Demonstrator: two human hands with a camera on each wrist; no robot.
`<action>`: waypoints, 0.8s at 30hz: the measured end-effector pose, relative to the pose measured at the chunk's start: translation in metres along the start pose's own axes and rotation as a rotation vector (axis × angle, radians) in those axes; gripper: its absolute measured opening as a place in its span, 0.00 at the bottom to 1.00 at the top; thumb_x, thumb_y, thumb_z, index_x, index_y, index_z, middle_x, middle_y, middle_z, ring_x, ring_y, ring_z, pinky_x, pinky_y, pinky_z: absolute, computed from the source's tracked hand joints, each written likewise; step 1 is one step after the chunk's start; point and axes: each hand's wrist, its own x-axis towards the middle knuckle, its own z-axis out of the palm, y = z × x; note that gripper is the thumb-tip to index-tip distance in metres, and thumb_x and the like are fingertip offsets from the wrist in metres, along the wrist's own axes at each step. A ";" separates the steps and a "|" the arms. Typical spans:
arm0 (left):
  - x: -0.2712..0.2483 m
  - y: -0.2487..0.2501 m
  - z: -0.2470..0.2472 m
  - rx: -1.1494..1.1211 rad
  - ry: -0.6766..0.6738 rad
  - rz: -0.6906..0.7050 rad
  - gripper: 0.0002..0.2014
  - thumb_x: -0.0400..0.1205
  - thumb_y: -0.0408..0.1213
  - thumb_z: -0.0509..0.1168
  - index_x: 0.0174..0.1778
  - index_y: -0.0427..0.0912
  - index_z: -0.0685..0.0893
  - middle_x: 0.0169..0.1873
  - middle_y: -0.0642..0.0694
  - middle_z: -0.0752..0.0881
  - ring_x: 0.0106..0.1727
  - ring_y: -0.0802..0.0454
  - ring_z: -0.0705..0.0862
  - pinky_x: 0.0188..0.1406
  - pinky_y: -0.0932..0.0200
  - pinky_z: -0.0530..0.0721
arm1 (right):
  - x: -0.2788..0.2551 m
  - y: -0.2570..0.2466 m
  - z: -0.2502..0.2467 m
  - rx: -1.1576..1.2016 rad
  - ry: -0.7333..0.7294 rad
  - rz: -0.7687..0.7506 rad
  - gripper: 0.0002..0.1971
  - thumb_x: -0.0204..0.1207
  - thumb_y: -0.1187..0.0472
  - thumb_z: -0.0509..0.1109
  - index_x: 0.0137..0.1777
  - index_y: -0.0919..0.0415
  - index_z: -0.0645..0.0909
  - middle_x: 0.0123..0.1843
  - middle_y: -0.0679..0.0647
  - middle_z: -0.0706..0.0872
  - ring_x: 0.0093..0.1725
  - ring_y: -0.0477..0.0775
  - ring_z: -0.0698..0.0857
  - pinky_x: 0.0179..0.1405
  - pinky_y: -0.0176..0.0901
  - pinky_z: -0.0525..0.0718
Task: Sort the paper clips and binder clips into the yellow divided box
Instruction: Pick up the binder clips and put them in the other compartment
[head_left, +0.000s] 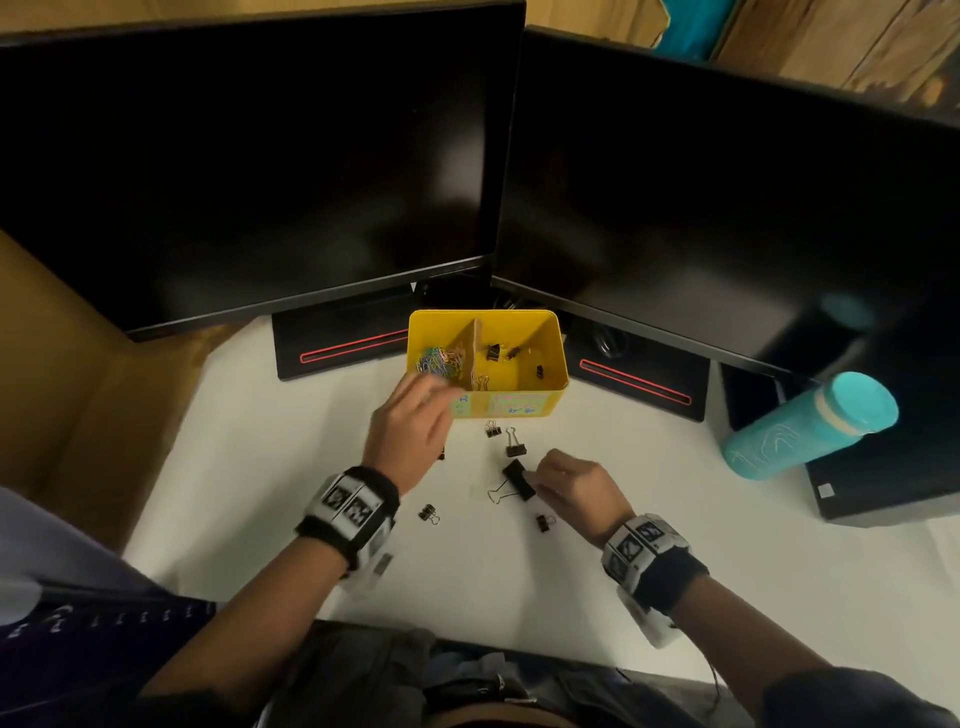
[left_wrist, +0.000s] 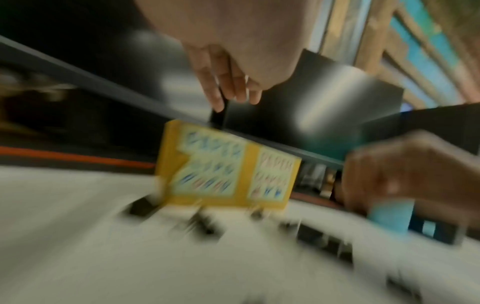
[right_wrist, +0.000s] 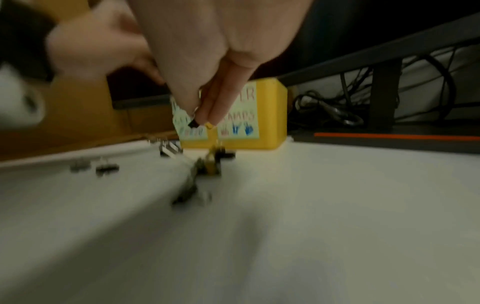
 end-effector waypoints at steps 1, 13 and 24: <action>-0.018 -0.011 -0.003 0.024 -0.008 0.020 0.11 0.78 0.32 0.59 0.48 0.37 0.87 0.42 0.43 0.86 0.47 0.51 0.81 0.36 0.53 0.88 | 0.007 -0.002 -0.008 0.006 0.072 -0.010 0.10 0.79 0.60 0.63 0.48 0.63 0.85 0.41 0.56 0.84 0.34 0.54 0.83 0.30 0.44 0.83; -0.103 -0.043 0.027 0.113 -0.493 0.043 0.22 0.59 0.25 0.82 0.49 0.42 0.89 0.54 0.41 0.88 0.56 0.43 0.86 0.42 0.44 0.89 | 0.051 -0.017 -0.012 -0.207 -0.125 -0.152 0.21 0.64 0.61 0.69 0.60 0.54 0.82 0.58 0.57 0.82 0.54 0.57 0.80 0.34 0.51 0.87; -0.044 -0.008 0.023 0.133 -0.177 0.103 0.07 0.80 0.36 0.62 0.45 0.41 0.86 0.40 0.48 0.88 0.44 0.51 0.83 0.36 0.56 0.85 | 0.023 -0.002 -0.005 -0.288 -0.027 -0.093 0.20 0.65 0.53 0.74 0.59 0.51 0.83 0.54 0.55 0.84 0.56 0.54 0.75 0.25 0.44 0.84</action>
